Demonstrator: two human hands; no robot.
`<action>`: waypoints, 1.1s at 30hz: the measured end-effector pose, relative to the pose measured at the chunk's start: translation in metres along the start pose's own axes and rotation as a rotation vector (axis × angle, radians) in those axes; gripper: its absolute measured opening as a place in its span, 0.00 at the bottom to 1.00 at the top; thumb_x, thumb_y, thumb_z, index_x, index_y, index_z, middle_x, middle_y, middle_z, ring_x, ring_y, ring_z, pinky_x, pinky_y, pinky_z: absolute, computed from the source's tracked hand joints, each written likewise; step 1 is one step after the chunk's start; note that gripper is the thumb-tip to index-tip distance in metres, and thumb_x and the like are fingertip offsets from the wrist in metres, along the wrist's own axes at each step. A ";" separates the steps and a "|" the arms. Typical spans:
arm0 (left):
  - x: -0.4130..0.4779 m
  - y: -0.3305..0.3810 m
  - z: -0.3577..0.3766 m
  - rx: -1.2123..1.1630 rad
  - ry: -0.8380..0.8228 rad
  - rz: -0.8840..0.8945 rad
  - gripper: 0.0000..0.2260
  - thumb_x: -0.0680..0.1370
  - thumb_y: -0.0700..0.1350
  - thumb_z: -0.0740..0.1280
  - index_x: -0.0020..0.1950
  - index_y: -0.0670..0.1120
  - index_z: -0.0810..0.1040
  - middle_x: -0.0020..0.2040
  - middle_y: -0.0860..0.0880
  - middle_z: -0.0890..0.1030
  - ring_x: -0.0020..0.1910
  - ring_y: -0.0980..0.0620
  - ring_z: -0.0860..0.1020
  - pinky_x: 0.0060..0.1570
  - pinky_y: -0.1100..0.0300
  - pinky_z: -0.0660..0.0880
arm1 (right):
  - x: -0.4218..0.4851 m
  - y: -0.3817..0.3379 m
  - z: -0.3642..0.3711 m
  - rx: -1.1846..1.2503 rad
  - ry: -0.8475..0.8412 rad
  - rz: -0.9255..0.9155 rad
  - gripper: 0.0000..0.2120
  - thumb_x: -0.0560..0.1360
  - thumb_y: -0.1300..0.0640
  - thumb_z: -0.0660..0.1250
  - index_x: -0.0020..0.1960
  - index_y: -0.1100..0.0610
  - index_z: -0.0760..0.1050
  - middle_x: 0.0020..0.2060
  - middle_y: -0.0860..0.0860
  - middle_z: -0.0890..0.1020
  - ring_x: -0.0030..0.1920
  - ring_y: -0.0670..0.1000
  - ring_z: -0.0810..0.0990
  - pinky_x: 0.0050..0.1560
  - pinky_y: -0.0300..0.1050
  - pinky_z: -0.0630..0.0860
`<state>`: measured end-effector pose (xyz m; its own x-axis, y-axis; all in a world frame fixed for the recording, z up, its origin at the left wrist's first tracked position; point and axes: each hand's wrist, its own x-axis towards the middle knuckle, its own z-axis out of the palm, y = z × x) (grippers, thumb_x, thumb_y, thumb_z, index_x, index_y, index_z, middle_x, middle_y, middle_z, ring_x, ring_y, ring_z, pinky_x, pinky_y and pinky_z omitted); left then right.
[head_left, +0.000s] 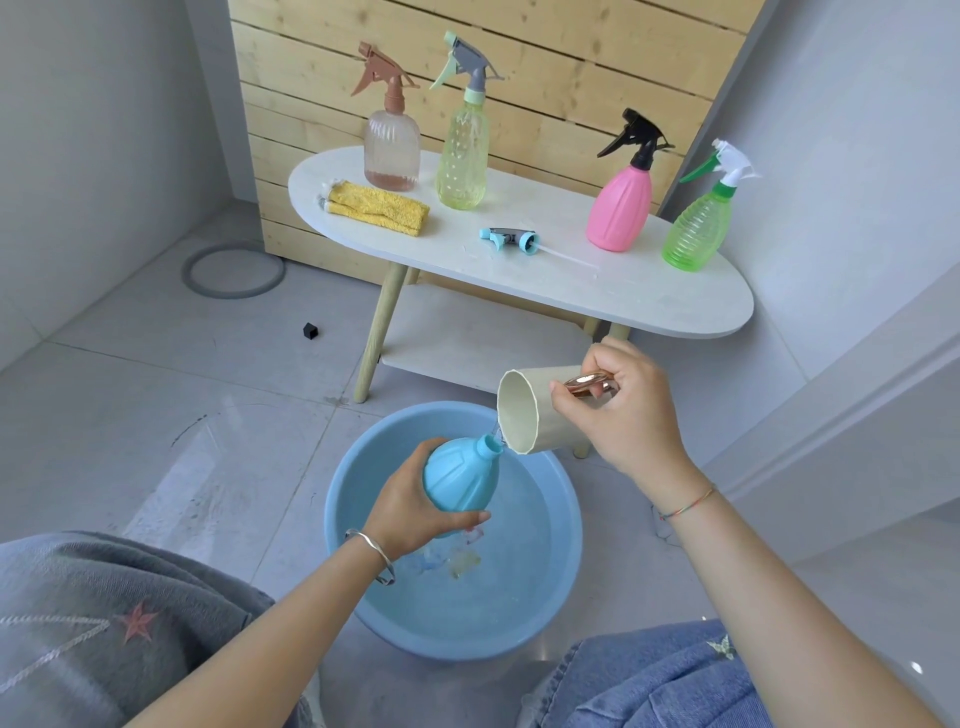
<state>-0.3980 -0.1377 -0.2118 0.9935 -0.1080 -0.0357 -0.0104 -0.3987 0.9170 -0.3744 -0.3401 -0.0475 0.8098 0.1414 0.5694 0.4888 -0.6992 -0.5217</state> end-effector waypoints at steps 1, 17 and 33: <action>0.000 0.000 0.000 0.002 0.002 0.002 0.38 0.59 0.57 0.82 0.63 0.59 0.68 0.54 0.63 0.75 0.53 0.63 0.75 0.49 0.65 0.75 | 0.000 0.000 0.001 -0.005 -0.005 -0.013 0.18 0.65 0.59 0.72 0.29 0.56 0.61 0.27 0.46 0.64 0.31 0.48 0.63 0.32 0.40 0.60; 0.000 0.000 0.001 0.007 -0.004 -0.002 0.38 0.58 0.58 0.81 0.63 0.58 0.68 0.54 0.62 0.76 0.53 0.62 0.76 0.48 0.66 0.75 | -0.001 -0.004 0.007 -0.127 -0.056 -0.192 0.16 0.65 0.57 0.71 0.31 0.53 0.62 0.29 0.46 0.65 0.34 0.46 0.61 0.40 0.43 0.61; -0.001 0.000 0.001 0.005 -0.010 -0.018 0.37 0.59 0.57 0.82 0.63 0.58 0.68 0.53 0.62 0.76 0.52 0.62 0.76 0.46 0.66 0.75 | -0.003 -0.006 0.013 -0.142 -0.059 -0.228 0.17 0.65 0.58 0.71 0.31 0.54 0.62 0.29 0.46 0.65 0.34 0.46 0.60 0.40 0.41 0.61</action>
<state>-0.3994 -0.1383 -0.2117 0.9924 -0.1094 -0.0562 0.0071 -0.4054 0.9141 -0.3751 -0.3276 -0.0541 0.7034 0.3446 0.6216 0.6140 -0.7351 -0.2873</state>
